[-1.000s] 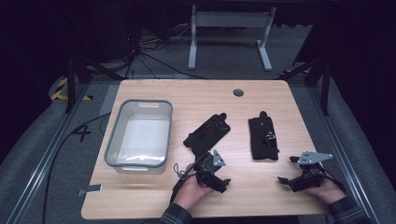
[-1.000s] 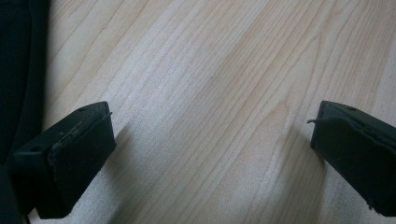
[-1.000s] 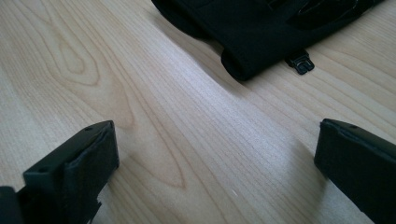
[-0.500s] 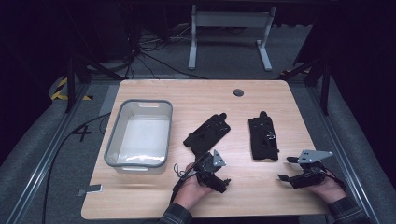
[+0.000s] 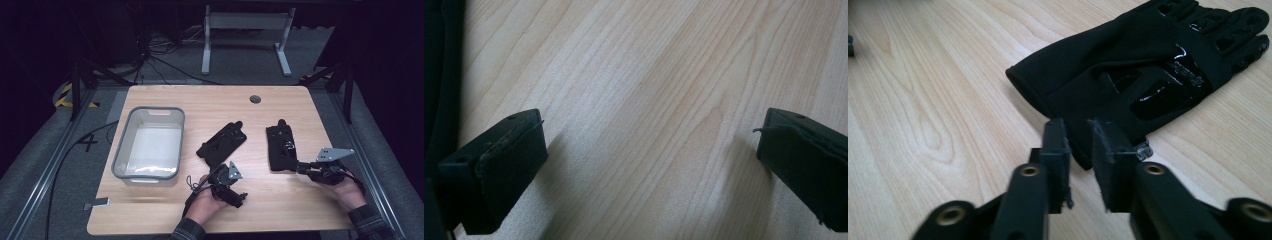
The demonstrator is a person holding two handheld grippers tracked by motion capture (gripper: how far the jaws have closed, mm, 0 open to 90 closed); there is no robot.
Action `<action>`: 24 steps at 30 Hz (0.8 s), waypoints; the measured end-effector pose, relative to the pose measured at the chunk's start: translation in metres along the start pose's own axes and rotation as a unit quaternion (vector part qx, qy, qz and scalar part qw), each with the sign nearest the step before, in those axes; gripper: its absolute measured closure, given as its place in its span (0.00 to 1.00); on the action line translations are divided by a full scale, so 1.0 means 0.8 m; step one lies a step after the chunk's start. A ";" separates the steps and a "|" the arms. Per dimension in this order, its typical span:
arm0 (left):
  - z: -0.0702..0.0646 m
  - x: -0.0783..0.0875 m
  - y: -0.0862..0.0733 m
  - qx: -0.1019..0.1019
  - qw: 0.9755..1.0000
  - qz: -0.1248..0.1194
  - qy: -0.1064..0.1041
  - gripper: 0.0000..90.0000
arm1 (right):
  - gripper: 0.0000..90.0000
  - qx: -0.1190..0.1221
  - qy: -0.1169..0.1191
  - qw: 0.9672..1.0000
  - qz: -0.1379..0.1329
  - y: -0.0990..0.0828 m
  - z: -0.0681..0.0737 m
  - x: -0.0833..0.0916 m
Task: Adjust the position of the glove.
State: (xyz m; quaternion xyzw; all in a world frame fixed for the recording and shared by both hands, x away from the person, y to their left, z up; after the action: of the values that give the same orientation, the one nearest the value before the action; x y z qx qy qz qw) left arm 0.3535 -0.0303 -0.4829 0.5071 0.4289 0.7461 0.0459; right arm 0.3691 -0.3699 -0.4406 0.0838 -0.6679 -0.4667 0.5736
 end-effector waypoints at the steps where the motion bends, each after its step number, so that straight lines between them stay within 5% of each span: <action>1: 0.000 0.000 0.000 0.000 1.000 0.000 0.000 0.00 | 0.92 -0.002 0.005 1.000 -0.002 0.002 -0.002 -0.001; 5: 0.000 0.000 0.000 0.000 1.000 0.000 -0.001 0.00 | 1.00 -0.001 0.013 1.000 -0.011 0.009 -0.011 -0.003; 24: -0.001 0.000 0.000 -0.001 1.000 0.001 -0.002 0.00 | 0.99 0.006 -0.001 1.000 -0.017 0.024 -0.045 -0.030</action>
State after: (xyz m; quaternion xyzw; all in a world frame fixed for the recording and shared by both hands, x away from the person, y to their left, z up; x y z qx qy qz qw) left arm 0.3529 -0.0304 -0.4828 0.5086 0.4275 0.7459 0.0466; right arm 0.4152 -0.3628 -0.4466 0.0986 -0.6695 -0.4727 0.5645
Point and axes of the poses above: each handheld gripper's, and its own axes: x roughly backward along the jaws, y roughly out of its top, z roughly to its left, the point moved 1 cm from there along -x, roughly forward along the jaws, and after that the axes turned 11 degrees about y, right-handed, at the moved point
